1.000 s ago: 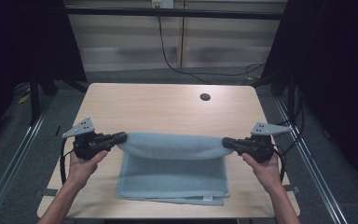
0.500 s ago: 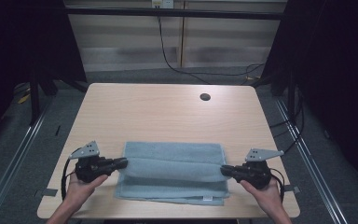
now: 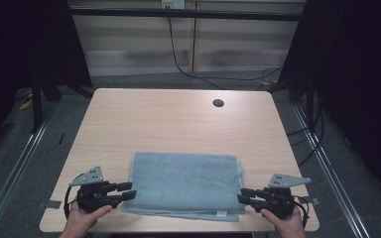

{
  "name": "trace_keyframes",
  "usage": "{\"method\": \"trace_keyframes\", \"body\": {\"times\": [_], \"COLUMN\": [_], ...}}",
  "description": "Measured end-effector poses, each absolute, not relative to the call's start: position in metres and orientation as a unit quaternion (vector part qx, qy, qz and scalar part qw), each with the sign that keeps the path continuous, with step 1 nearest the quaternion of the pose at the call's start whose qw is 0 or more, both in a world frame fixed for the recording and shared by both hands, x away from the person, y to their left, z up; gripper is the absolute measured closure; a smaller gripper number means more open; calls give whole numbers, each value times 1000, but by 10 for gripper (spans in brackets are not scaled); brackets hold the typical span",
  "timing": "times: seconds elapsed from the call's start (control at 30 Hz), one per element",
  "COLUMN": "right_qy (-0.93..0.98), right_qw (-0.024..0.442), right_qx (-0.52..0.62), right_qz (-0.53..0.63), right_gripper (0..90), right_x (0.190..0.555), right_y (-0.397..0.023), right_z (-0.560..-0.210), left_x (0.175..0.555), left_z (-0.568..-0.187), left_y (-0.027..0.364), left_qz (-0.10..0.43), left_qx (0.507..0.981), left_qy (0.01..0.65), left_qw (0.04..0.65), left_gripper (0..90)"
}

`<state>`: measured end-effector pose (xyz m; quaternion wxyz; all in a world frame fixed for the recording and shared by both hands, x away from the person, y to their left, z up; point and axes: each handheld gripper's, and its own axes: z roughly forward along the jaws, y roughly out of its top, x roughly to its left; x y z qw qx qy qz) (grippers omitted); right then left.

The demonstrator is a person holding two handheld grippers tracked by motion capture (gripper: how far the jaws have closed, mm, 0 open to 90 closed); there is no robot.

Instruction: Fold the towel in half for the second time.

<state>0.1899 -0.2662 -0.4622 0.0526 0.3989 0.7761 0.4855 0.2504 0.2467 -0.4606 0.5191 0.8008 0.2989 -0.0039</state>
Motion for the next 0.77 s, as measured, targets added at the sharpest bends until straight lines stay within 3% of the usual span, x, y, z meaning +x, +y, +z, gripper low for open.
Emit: {"method": "trace_keyframes", "body": {"times": [0.27,0.5,0.77], "right_qy": [748,719,700], "right_qw": [98,157,155], "right_qx": [424,468,511], "right_qz": [501,490,474], "right_gripper": [501,421,325], "right_x": [220,259,258], "right_y": [-271,-286,-300], "right_z": [-445,-441,-465], "left_x": [293,324,325], "left_z": [-446,-460,-483], "left_y": [249,276,303], "left_qz": [51,109,108], "left_qx": [784,744,735], "left_qy": [339,405,454], "left_qw": [518,520,492], "left_gripper": [398,291,206]}}
